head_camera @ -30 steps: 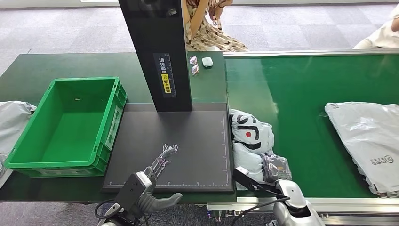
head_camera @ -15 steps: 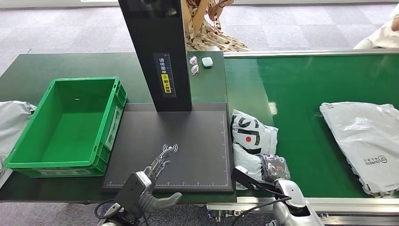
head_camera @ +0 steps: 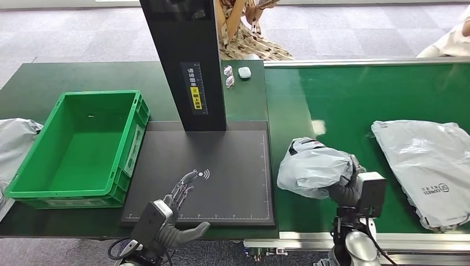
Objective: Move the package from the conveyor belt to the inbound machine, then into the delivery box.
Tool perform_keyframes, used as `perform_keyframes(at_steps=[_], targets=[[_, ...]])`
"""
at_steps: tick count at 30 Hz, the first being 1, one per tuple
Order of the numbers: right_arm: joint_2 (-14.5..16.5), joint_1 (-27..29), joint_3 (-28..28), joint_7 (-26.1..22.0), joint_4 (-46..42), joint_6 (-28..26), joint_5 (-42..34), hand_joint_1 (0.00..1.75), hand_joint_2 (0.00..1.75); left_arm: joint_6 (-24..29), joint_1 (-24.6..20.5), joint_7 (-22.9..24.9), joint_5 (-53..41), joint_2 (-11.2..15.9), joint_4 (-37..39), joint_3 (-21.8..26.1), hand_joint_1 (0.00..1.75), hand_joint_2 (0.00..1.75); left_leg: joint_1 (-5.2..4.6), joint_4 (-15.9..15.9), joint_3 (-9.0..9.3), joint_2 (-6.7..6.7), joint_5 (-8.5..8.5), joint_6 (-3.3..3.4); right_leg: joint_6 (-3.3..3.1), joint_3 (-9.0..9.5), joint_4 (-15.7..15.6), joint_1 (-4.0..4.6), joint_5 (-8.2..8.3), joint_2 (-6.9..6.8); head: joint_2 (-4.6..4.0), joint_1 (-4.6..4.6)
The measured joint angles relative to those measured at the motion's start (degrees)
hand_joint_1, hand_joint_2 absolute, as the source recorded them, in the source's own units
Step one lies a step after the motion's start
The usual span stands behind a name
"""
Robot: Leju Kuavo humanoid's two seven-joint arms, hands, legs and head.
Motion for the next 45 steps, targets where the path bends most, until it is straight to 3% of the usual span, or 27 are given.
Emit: perform_keyframes(at_steps=[5,15,22,27,30,37,43,45], targets=[[1.4,2.2,-1.8,-3.2,-8.1,1.3,-10.5,1.75,1.75,0.8,0.1,-0.5,0.5,0.4,0.0,0.0,0.00,1.75,-0.02,0.0,0.00,-0.01,0.00,0.00,0.01,0.00,0.0,0.00,-0.01,-0.01,0.00,0.00],[3.6,3.2,-1.9,-8.2,-21.2,3.0,-14.2,1.75,1.75,5.7,1.0,-3.2,-0.3,0.6,-1.7,0.3,0.00,1.75,0.00,0.0,-0.02,0.01,0.00,0.00,0.00,0.01,0.0,-0.01,0.00,0.00,0.00,0.01],[3.6,-0.6,1.1,-6.4,-23.0,5.8,-13.0,1.75,1.75,20.4,2.1,-9.0,-0.8,-1.0,-6.4,4.0,0.00,1.75,0.01,0.0,-0.03,0.00,0.06,0.02,-0.02,0.03,0.1,0.00,0.02,-0.04,0.00,0.02],[3.6,-6.2,7.3,-2.9,-19.4,8.9,-7.9,1.75,1.75,39.8,3.1,-22.4,3.7,-3.3,-12.9,8.3,0.00,1.75,0.01,0.0,0.03,0.17,0.07,0.02,-0.09,0.00,0.1,0.00,0.06,0.10,0.00,0.00],[3.6,-9.6,12.4,-0.9,-15.4,9.7,-6.3,1.72,1.75,45.2,3.5,-26.6,4.9,-4.1,-17.9,10.0,0.00,1.75,0.03,0.0,0.02,0.00,0.11,-0.01,-0.09,0.00,0.1,0.01,0.05,-0.05,0.00,0.00],[3.1,-14.4,19.5,3.2,-5.9,10.4,-4.9,1.71,1.75,46.2,3.4,-27.2,1.7,-5.8,-26.4,11.8,0.00,1.75,0.01,0.0,-0.01,-0.06,0.15,-0.04,-0.10,0.01,0.1,0.02,0.06,-0.10,0.00,0.01],[2.9,-15.3,20.6,4.0,-3.4,10.8,-4.4,1.73,1.75,46.2,3.6,-27.2,1.2,-6.1,-27.7,11.8,0.00,1.75,0.00,0.0,-0.02,-0.07,0.15,-0.04,-0.09,0.01,0.1,0.02,0.06,-0.12,0.00,0.00],[2.7,-15.9,21.2,4.9,-1.6,11.0,-3.6,1.61,1.75,46.2,3.6,-27.2,1.1,-6.1,-28.2,11.8,0.00,1.75,0.00,0.0,-0.02,-0.08,0.15,-0.04,-0.09,0.01,0.1,0.01,0.06,-0.12,0.00,0.01]])
